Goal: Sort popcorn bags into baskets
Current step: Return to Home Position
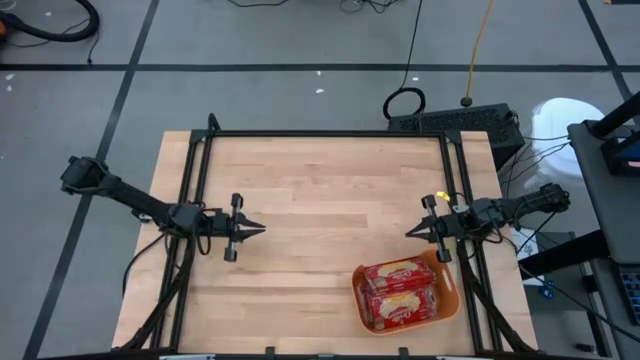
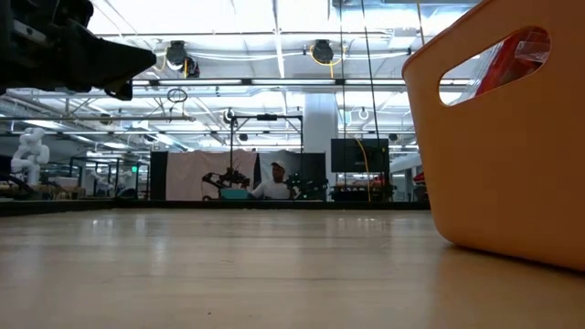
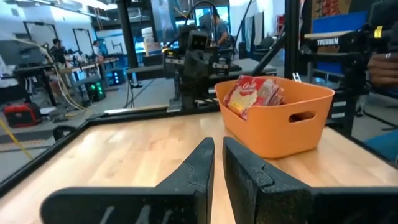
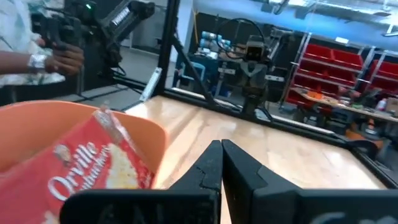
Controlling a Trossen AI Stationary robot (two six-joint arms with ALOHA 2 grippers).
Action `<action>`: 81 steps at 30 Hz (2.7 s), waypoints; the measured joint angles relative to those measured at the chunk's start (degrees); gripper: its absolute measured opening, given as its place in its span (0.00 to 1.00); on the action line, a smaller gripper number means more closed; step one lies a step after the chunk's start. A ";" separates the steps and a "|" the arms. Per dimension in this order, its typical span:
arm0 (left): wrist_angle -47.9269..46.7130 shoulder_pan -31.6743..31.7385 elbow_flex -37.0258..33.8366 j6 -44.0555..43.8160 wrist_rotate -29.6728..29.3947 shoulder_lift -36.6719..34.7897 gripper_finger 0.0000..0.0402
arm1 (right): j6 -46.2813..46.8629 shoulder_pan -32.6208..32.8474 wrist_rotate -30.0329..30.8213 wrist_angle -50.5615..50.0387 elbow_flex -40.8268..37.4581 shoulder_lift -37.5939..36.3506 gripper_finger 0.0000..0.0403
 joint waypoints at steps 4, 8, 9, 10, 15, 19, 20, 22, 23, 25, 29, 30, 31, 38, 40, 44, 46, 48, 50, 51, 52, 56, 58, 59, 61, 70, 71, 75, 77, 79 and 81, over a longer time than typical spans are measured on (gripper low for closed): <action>-5.77 0.00 0.02 -1.89 0.00 -4.70 0.10 | -1.14 -2.76 -2.26 0.92 0.08 0.06 0.00; -7.46 0.00 0.02 -1.63 -0.02 -7.76 0.10 | -0.80 -6.79 -5.13 1.63 0.05 0.06 0.00; -7.70 0.00 0.02 -1.30 -0.02 -8.28 0.10 | -0.46 -7.88 -5.84 1.74 0.02 0.07 0.00; -7.62 0.00 0.02 -1.03 -0.02 -8.65 0.10 | -0.07 -8.97 -7.05 1.82 0.02 0.06 0.00; -7.72 0.00 0.02 -1.02 -0.04 -9.00 0.10 | -0.46 -13.78 -8.49 2.09 0.02 0.06 0.00; -7.73 -0.02 0.02 -2.71 -0.07 -9.00 0.10 | -0.47 -16.64 -4.46 1.81 0.02 0.07 0.00; -7.73 -0.02 0.02 -2.92 -0.07 -9.00 0.10 | -0.39 -17.03 -4.48 1.83 0.02 0.06 0.00; -7.80 -0.02 0.02 -2.95 -0.09 -9.00 0.10 | -0.24 -17.50 -4.22 1.84 0.02 0.08 0.00; -7.84 -0.02 0.02 -2.95 -0.13 -9.00 0.10 | -0.18 -17.66 -3.59 1.87 0.02 0.06 0.00; -7.95 -0.02 0.02 -2.94 -0.65 -8.98 0.10 | 0.24 -17.77 -0.62 1.98 0.02 0.07 0.00; -8.28 0.00 0.02 -2.24 -1.27 -8.98 0.10 | -1.33 -17.77 0.37 1.38 0.02 0.15 0.00; -8.70 0.00 0.02 -1.95 -1.62 -8.98 0.10 | -1.91 -17.77 0.36 1.17 0.02 0.15 0.00; -9.38 0.00 0.02 -1.79 -2.12 -9.00 0.10 | -2.48 -17.77 0.35 1.06 0.02 0.13 0.00; -14.77 1.79 0.04 -2.05 -2.86 -11.51 0.10 | -2.47 -17.77 0.43 2.57 -0.01 0.15 0.00; -16.41 2.86 0.04 -2.11 -2.85 -13.13 0.10 | -2.47 -17.77 0.48 2.97 -0.03 0.15 0.00; -19.94 4.79 0.04 -2.20 -2.33 -16.83 0.10 | -2.47 -17.77 0.54 3.17 -0.03 0.15 0.00; -21.84 5.63 0.04 -2.04 -2.14 -18.79 0.10 | -2.47 -17.76 0.54 3.43 -0.03 0.15 0.00; -23.89 6.43 0.04 -2.03 -2.11 -20.88 0.10 | -2.47 -17.75 0.54 3.55 -0.03 0.15 0.00; -26.05 7.08 0.04 -2.03 -1.88 -22.92 0.10 | -2.48 -17.75 0.52 3.54 -0.03 0.15 0.00; -26.98 7.37 0.04 -2.03 -1.32 -23.92 0.10 | -2.48 -17.75 0.52 3.60 -0.03 0.15 0.00; -27.86 7.60 0.04 -2.03 -0.83 -24.93 0.10 | -2.49 -17.75 0.52 3.62 -0.03 0.15 0.00; -32.19 8.59 0.06 -1.32 1.86 -29.61 0.10 | -2.47 -17.75 0.52 3.75 -0.03 0.15 0.00; -35.06 9.14 0.07 -0.88 2.05 -32.20 0.10 | -2.47 -17.75 0.50 3.77 -0.03 0.15 0.00; -36.35 9.50 0.07 -0.78 2.10 -33.48 0.10 | -2.47 -17.75 0.50 3.77 -0.03 0.15 0.00; -39.01 10.15 0.07 -0.82 2.32 -36.22 0.10 | -2.47 -17.75 0.49 3.77 -0.03 0.15 0.00; -49.43 13.99 0.16 -1.85 6.58 -48.10 0.10 | -2.47 -17.75 0.46 3.77 -0.03 0.16 0.00; -49.29 14.55 0.23 -1.77 7.39 -48.11 0.10 | -2.47 -17.75 0.46 3.76 -0.03 0.17 0.00; -50.08 17.37 0.22 -1.82 9.40 -47.54 0.10 | -2.47 -17.75 0.46 3.77 -0.03 0.17 0.00; -50.58 18.96 0.22 -2.20 11.58 -47.45 0.10 | -2.47 -17.73 0.46 3.82 -0.03 0.19 0.00; -50.81 20.61 0.22 -2.56 13.48 -47.52 0.10 | -2.47 -17.73 0.43 3.59 -0.03 0.36 0.00; -50.89 21.99 0.18 -2.80 13.99 -47.48 0.10 | -2.47 -17.73 0.45 3.54 -0.03 0.43 0.00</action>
